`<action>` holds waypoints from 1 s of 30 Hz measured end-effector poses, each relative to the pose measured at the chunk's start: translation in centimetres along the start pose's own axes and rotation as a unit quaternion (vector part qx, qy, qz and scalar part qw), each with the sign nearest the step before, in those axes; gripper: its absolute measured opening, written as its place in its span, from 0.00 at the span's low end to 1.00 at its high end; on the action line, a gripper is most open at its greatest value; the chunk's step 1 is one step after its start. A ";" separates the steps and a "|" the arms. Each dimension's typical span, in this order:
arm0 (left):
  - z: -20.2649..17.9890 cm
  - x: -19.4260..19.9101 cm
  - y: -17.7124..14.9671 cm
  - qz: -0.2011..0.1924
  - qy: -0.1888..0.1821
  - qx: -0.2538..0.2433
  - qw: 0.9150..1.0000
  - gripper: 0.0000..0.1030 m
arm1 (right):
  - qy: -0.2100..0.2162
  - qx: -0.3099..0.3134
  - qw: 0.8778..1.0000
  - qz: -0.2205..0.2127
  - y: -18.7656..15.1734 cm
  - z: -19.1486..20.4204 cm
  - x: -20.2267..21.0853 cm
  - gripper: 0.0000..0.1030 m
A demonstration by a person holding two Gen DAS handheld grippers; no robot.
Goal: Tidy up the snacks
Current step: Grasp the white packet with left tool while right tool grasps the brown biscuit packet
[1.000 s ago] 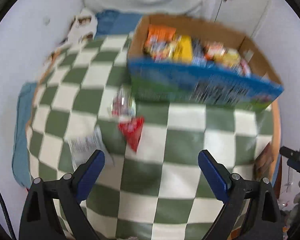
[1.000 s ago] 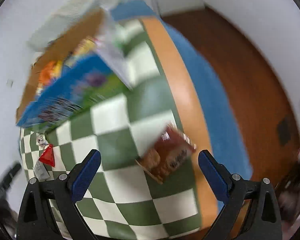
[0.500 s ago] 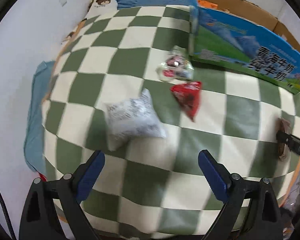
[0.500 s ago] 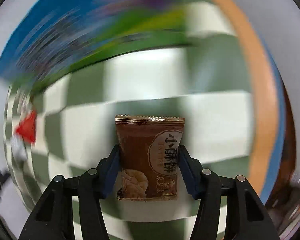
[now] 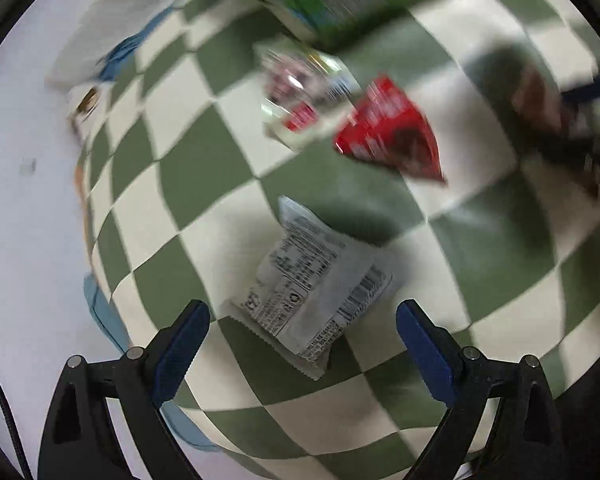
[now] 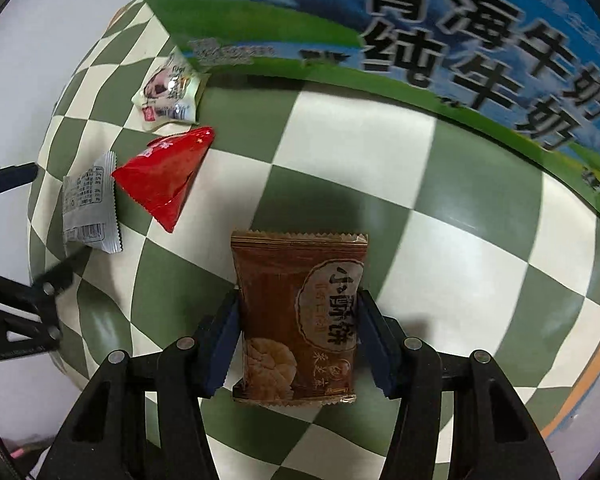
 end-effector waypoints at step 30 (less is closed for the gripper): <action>12.9 -2.7 -3.4 0.001 -0.286 0.470 0.835 0.66 | 0.063 -0.080 0.995 0.020 0.0 0.7 -0.3 0.62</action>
Point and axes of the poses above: each gripper's, at about its wrist camera, not at the fingertips, and x roughly against the way its jaws point, z to its left, y to its top, the point moved 2 cm from there along -x, roughly the way its jaws point, and after that the axes turned 7 degrees about -y, right-handed, at the moved point
